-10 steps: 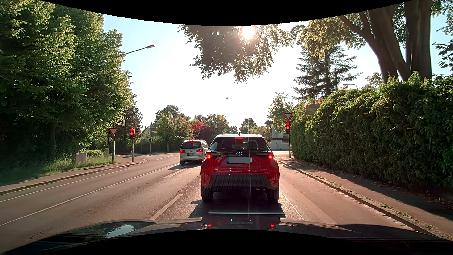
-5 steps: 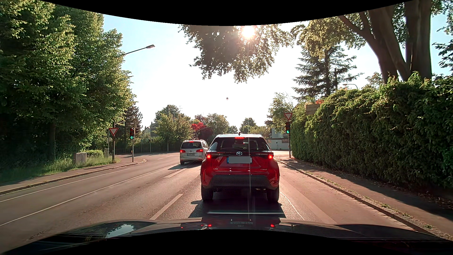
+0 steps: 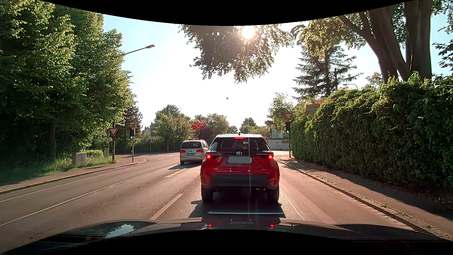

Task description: Follow the waypoints while adhering to traffic rules and regulations

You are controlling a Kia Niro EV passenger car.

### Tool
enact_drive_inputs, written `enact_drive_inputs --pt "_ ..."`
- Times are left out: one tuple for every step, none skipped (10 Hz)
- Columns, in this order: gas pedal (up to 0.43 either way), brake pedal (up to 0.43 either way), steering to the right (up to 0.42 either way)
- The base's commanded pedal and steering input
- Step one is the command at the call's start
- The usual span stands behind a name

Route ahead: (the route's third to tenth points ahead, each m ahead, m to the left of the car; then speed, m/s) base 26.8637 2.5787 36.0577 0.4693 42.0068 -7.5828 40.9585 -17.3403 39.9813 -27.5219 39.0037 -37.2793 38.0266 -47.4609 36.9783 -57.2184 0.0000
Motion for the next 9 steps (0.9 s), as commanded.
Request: enact_drive_inputs --pt "0.0 0.25 -0.007" --pt "0.0 0.25 -0.006" --pt "0.0 0.25 -0.007" --pt "0.0 0.25 -0.006" --pt "0.0 0.25 -0.007" --pt "0.0 0.25 -0.007" --pt "0.0 0.25 -0.006" --pt "0.0 0.25 -0.007" --pt "0.0 0.25 -0.007"
